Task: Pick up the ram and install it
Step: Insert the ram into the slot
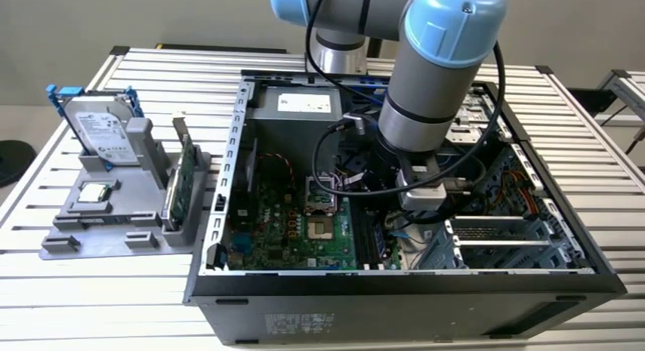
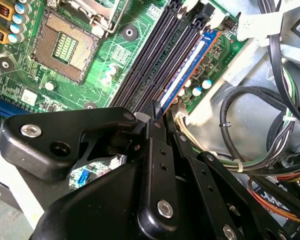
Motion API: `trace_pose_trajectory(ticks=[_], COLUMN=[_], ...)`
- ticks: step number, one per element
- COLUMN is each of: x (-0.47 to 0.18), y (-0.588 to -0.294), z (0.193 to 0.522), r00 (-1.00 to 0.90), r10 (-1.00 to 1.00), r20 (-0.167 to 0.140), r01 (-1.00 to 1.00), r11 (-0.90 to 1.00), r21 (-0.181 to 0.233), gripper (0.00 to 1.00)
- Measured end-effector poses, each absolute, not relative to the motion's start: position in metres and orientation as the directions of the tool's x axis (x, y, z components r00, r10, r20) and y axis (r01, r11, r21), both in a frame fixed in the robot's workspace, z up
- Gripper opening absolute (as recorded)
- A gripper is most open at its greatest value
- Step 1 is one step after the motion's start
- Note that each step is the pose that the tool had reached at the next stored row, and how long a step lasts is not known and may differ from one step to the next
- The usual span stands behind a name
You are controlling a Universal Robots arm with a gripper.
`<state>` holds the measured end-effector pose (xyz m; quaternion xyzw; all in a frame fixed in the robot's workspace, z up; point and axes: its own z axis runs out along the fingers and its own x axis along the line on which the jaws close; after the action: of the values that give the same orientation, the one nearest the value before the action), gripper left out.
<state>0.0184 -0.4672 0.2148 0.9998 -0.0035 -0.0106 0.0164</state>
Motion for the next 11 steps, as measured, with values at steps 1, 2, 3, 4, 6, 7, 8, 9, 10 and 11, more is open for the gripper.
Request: trace_pose_trajectory(ticks=[1, 2, 3, 4, 6, 7, 8, 9, 10, 11], x=[0.0184, 0.0184, 0.0184, 0.0184, 0.0183, 0.0183, 0.0183, 0.0183, 0.0183, 0.0183], y=[-0.4672, -0.4672, -0.4672, -0.4672, -0.4672, -0.4672, -0.4672, -0.4672, -0.4673, -0.4673], z=[0.2148, 0.2148, 0.2148, 0.2148, 0.2148, 0.2148, 0.2148, 0.2148, 0.2148, 0.2148], r00=[1.000, 1.000, 1.000, 1.000, 1.000, 1.000, 1.000, 1.000, 1.000, 1.000], r10=[-0.007, -0.007, -0.007, -0.007, -0.007, -0.007, -0.007, -0.007, -0.007, -0.007], r20=[-0.021, -0.021, -0.021, -0.021, -0.021, -0.021, -0.021, -0.021, -0.021, -0.021], r01=[-0.007, -0.007, -0.007, -0.007, -0.007, -0.007, -0.007, -0.007, -0.007, -0.007], r11=[-0.999, -0.999, -0.999, -0.999, -0.999, -0.999, -0.999, -0.999, -0.999, -0.999], r21=[0.033, 0.033, 0.033, 0.033, 0.033, 0.033, 0.033, 0.033, 0.033, 0.033], gripper=[0.00, 0.00, 0.00, 0.00, 0.00, 0.00, 0.00, 0.00, 0.00, 0.00])
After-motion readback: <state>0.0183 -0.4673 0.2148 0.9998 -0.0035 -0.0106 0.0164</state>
